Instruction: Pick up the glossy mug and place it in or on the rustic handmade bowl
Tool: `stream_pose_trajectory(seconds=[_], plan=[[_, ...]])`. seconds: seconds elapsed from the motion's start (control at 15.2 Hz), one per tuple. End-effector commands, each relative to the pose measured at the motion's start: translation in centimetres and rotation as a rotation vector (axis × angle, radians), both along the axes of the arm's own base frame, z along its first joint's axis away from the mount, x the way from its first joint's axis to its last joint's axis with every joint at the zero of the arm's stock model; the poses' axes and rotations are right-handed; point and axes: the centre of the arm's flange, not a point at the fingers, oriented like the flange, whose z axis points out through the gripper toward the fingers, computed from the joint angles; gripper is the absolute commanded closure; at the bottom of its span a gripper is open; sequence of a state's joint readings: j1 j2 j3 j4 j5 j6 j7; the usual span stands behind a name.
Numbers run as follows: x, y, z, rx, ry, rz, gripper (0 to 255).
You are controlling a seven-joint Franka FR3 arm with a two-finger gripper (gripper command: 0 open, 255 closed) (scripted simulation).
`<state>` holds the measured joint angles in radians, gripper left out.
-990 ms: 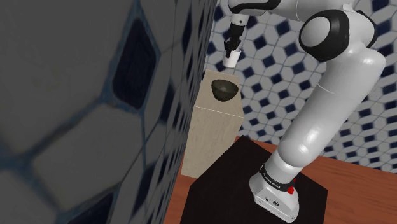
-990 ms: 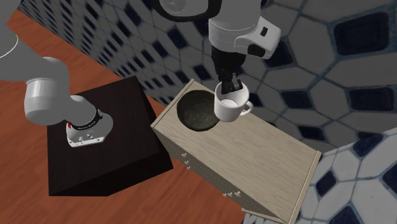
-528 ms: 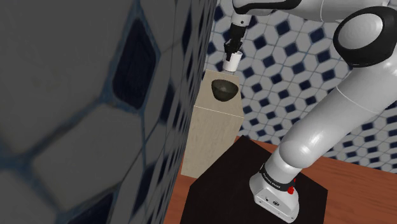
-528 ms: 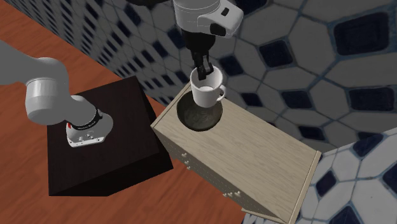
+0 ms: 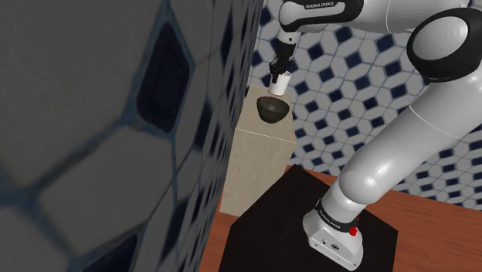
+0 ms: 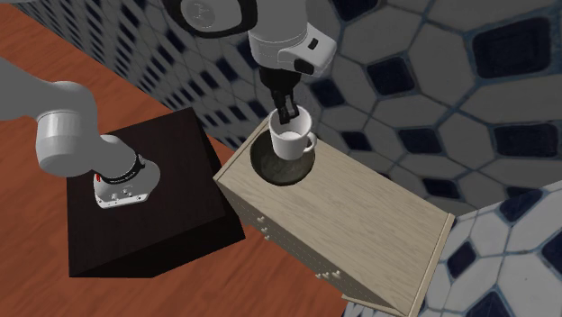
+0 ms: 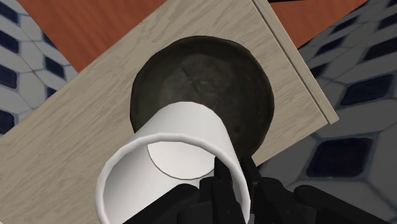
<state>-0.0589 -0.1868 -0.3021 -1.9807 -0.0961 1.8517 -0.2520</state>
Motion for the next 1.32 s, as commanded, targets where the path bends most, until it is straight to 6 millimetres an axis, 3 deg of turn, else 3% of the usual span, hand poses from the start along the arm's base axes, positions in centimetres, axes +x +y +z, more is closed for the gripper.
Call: stream_pose_trajectory(seconds=[0.0,0.46,0.99,1.06,1.25], plan=[[0.0,0.0,-0.9,0.000,-0.001,0.000,255],[0.0,0.0,-4.6,0.000,-0.001,0.000,255],[0.0,0.0,-4.6,0.000,-0.001,0.000,255],[0.0,0.0,-4.6,0.000,-0.001,0.000,0],[0.0,0.0,-4.6,0.000,-0.001,0.000,0]])
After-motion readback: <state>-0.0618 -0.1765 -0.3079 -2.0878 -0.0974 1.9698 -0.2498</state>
